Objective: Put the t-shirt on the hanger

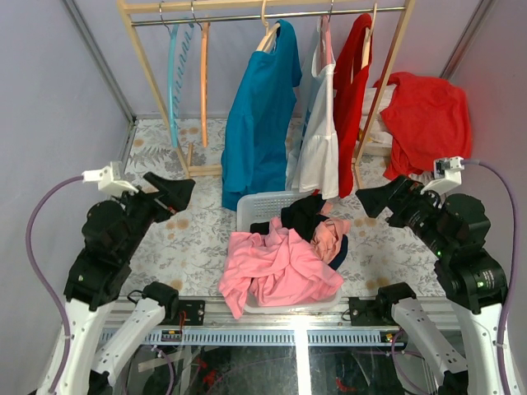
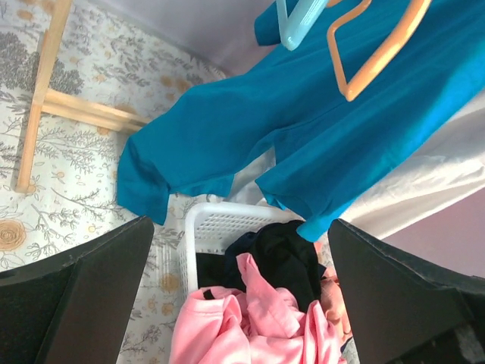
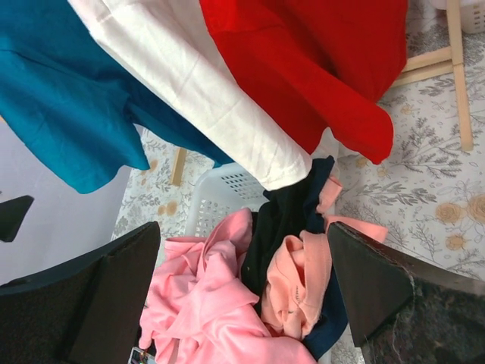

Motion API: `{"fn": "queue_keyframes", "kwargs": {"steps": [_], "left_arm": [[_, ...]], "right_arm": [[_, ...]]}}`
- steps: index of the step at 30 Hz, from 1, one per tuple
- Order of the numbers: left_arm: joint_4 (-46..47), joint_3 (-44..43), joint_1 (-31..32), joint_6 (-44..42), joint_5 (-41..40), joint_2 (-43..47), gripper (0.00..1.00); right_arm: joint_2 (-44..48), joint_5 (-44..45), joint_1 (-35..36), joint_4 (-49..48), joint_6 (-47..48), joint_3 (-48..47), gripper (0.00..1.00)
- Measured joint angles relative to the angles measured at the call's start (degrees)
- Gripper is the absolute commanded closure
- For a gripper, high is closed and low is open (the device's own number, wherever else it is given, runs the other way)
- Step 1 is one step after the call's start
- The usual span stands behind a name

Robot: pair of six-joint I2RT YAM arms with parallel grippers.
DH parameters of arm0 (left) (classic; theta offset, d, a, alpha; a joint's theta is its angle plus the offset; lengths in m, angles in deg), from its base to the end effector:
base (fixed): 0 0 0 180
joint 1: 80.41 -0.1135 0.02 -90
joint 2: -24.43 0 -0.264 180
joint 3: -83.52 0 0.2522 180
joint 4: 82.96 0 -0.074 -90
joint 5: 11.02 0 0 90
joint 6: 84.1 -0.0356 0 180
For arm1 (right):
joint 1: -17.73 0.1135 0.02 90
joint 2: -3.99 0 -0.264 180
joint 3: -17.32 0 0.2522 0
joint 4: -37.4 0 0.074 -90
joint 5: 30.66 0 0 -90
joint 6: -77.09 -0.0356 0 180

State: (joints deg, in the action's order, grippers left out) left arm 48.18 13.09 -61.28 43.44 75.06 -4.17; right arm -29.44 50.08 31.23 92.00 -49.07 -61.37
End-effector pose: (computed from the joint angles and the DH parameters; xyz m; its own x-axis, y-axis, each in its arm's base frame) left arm 0.0809 -0.0255 0.3947 -0.2518 -0.5561 -0.7921 0.1380 0.7895 -0.5981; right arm 0.0812 0.0254 0.4204 -0.3545 0.5138 -0.7813 -0.2176 0.7673 0.6033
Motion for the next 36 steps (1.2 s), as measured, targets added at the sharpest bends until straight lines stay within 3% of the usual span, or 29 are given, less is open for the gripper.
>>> {"fn": "queue_keyframes", "kwargs": {"steps": [5,17,27,36], "left_arm": [[-1.49,-3.80,0.00,-0.09,0.90,-5.92,0.00],[-6.23,-7.67,0.02,-2.45,10.71,-9.01,0.00],[-9.40,-2.23,0.02,-2.71,21.24,-7.37,0.01],[-10.25,5.60,0.13,-2.58,24.55,-6.29,0.01]], "right_arm": [[-1.84,-2.08,-0.02,-1.79,-0.48,-0.81,0.01],[-9.60,-8.37,-0.02,-4.00,0.83,-1.38,0.01],[-4.11,-16.11,0.00,-5.64,1.64,10.01,0.00],[-4.28,-22.18,0.00,-7.30,1.92,17.84,0.17]]}}
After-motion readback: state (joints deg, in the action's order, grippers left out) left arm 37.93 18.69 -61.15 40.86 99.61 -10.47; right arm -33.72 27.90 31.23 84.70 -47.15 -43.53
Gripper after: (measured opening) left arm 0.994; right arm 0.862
